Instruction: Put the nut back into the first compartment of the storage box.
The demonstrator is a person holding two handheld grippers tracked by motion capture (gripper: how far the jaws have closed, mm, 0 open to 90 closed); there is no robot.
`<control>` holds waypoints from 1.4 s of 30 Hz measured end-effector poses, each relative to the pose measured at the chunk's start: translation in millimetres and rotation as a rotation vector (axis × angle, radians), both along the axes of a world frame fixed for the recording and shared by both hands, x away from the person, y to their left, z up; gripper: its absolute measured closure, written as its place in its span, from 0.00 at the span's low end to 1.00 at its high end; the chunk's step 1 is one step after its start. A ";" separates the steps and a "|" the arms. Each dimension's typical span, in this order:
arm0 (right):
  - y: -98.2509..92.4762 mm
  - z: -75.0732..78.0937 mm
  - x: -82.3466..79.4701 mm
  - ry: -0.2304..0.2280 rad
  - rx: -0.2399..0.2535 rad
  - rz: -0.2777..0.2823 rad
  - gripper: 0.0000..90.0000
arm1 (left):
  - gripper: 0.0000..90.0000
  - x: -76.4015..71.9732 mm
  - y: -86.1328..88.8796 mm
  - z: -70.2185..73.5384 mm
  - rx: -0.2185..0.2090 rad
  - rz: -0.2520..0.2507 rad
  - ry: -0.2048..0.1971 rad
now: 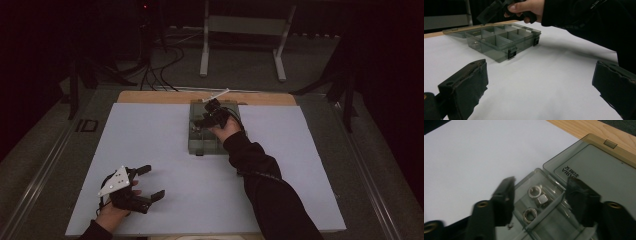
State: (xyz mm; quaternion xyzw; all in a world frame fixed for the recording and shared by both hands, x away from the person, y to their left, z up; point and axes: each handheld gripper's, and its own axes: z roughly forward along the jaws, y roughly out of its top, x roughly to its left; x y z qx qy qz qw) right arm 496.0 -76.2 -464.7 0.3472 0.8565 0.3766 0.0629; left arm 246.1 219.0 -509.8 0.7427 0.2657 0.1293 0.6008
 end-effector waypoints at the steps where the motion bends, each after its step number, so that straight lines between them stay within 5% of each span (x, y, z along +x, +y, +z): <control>1: -1.4 1.2 -1.2 -0.004 -0.002 0.007 0.38 | 0.01 0.1 -0.2 -0.1 0.001 0.000 0.000; 7: -11.6 9.0 -13.3 -0.036 0.037 0.023 0.14 | 0.01 0.1 -0.6 0.0 0.004 0.003 0.000; 24: -63.9 1.6 -63.4 -0.108 0.060 0.067 0.15 | 0.01 -0.5 -0.1 0.0 0.002 0.011 0.004; 42: -141.6 -15.9 -138.0 -0.167 0.104 0.023 0.16 | 0.01 0.3 -2.1 -0.9 0.005 0.015 0.010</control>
